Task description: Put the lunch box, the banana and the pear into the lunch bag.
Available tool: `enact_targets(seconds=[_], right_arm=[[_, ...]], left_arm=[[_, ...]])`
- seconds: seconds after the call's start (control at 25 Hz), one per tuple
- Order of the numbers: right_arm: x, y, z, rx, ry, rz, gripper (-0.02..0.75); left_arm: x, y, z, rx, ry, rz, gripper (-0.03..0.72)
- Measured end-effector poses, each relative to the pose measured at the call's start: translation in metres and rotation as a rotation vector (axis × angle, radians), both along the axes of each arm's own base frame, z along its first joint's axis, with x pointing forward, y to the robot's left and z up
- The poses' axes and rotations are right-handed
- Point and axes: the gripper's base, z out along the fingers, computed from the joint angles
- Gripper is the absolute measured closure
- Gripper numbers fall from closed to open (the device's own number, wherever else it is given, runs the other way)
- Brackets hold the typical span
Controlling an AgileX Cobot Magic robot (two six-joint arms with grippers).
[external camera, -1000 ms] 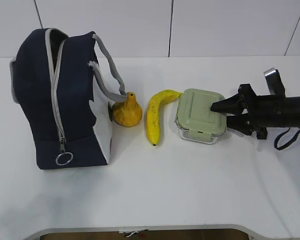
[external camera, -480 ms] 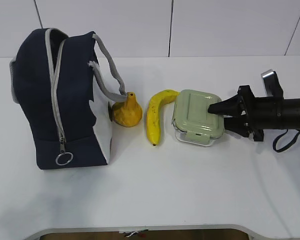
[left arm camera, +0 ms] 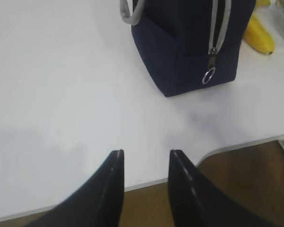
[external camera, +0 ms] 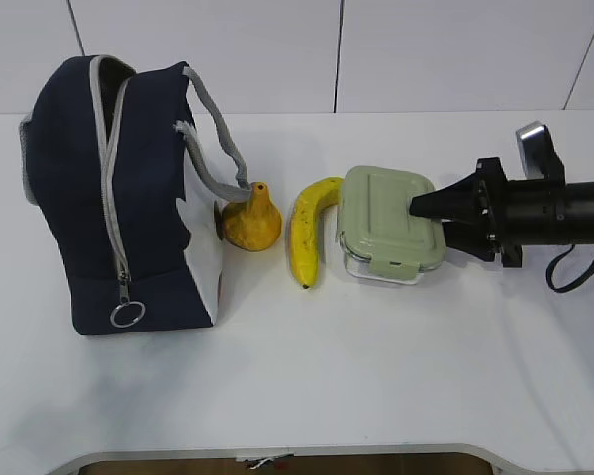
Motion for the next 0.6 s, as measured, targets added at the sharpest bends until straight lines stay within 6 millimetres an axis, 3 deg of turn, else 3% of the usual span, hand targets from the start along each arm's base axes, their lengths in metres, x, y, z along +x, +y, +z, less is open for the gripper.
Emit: enact_targets(seconds=[0.28,0.6], right_arm=[[-0.007,0.002,0.053,-0.021,-0.143,0.021,0.347],[-0.021,0.005,0.099,-0.057,-0.238,0.055,0.348]], left_arm=[[0.023,-0.006,0.037,-0.069,0.021,-0.032,0.444],[0.088,-0.018,0.086,-0.197,0.173,-0.084,0.428]])
